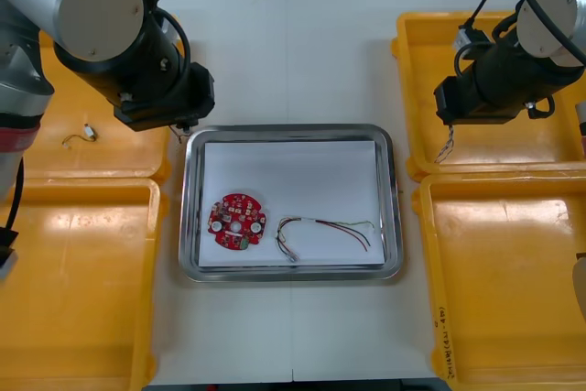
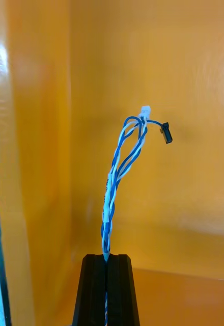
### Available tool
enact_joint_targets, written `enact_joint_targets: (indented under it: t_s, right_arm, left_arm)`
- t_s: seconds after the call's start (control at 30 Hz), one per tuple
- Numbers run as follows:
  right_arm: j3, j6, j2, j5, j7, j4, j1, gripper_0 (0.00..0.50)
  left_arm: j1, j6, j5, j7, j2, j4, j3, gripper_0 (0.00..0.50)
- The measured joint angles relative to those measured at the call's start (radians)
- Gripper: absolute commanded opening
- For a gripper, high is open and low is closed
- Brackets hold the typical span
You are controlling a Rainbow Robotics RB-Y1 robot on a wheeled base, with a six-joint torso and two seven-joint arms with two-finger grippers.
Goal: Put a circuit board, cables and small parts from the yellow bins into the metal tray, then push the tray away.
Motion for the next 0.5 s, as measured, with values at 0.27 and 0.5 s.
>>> enact_joint_targets:
  t_s: [0.27,0.5]
  right_arm:
    - [-0.002,0.040,-0.001,-0.019,0.000,-0.021,0.000,0.000]
    - [0.001,0.060,-0.001,-0.035,0.006,-0.025,-0.010,0.000]
  left_arm:
    - [0.000,0.000,-0.044,0.000,-0.048,0.005,-0.045,0.000]
    - [-0.001,-0.007,-0.065,0.000,-0.074,0.100,-0.115,0.000]
